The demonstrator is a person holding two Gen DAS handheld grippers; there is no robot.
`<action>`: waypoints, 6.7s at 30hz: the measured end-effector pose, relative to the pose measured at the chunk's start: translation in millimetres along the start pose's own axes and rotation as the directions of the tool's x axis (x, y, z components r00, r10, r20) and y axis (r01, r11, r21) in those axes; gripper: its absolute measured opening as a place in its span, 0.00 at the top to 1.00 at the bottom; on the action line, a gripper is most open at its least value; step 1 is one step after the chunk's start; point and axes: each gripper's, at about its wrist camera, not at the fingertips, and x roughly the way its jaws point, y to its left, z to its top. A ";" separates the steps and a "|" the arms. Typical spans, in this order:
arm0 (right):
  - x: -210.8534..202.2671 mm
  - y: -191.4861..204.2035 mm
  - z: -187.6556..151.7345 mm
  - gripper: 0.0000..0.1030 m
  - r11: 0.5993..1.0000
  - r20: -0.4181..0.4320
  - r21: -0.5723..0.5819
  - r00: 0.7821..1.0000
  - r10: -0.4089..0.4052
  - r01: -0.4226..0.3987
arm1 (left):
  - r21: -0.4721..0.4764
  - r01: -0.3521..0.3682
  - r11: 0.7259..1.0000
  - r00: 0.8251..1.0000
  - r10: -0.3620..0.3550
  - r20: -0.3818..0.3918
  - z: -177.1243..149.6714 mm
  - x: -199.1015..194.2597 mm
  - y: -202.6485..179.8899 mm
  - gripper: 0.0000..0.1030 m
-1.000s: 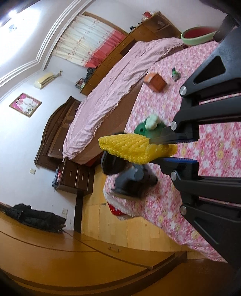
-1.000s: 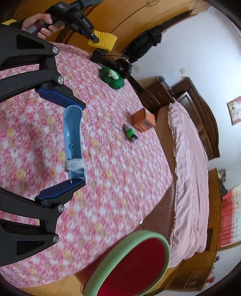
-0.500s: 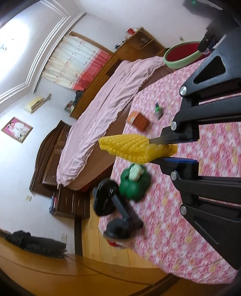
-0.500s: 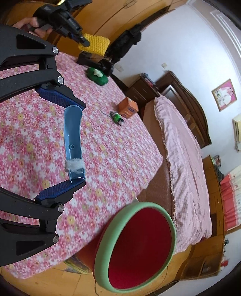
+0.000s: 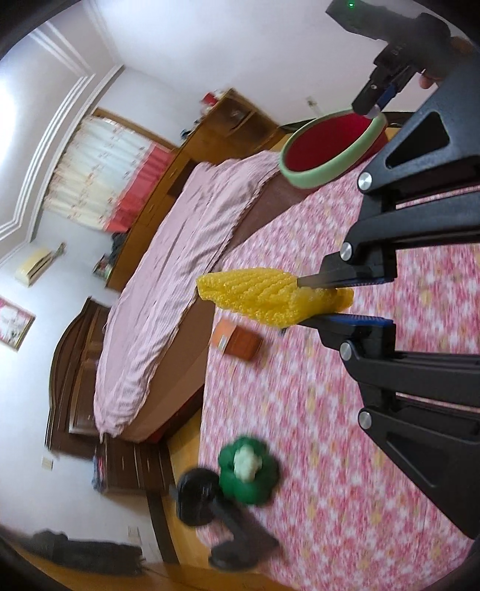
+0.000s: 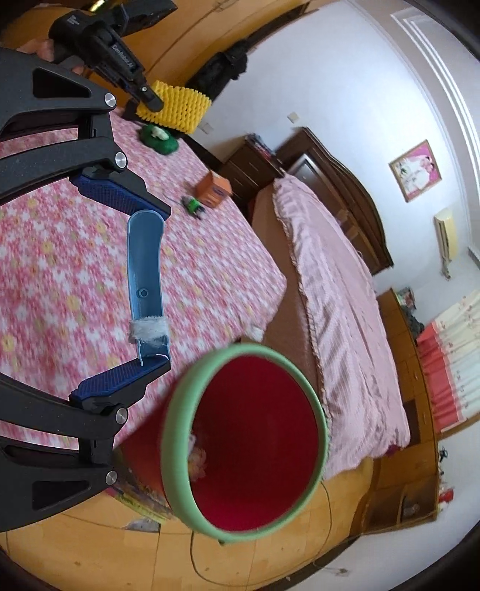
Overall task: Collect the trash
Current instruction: 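Carry the net and blue scoop over the red bucket and open both tools, then move both open tools back toward the green keychain toy on the bed, then grasp the green-and-purple keychain toy with the left tool, then grasp the orange box with the right tool while the left tool holds the toy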
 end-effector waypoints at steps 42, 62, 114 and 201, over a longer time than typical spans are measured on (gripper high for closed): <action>10.8 -144.5 58.1 0.26 0.963 0.044 0.233 0.988 -0.151 0.137 | 0.344 0.260 0.902 0.923 -0.127 -0.363 -35.5 173.1 -230.6 0.69; 17.7 -128.5 56.6 0.23 0.971 0.052 0.180 0.984 -0.172 0.160 | 0.249 0.023 0.968 0.969 0.040 -0.244 5.8 157.4 -137.8 0.63; 35.8 -69.3 46.0 0.23 0.985 0.005 0.058 0.987 -0.164 0.163 | 0.048 -0.254 0.966 0.953 0.259 -0.158 26.3 138.2 18.8 0.72; 297.2 210.1 10.0 0.49 0.958 -0.191 -0.276 0.973 -0.128 0.072 | -0.259 -0.404 0.877 0.908 0.419 0.002 49.8 23.5 182.4 0.74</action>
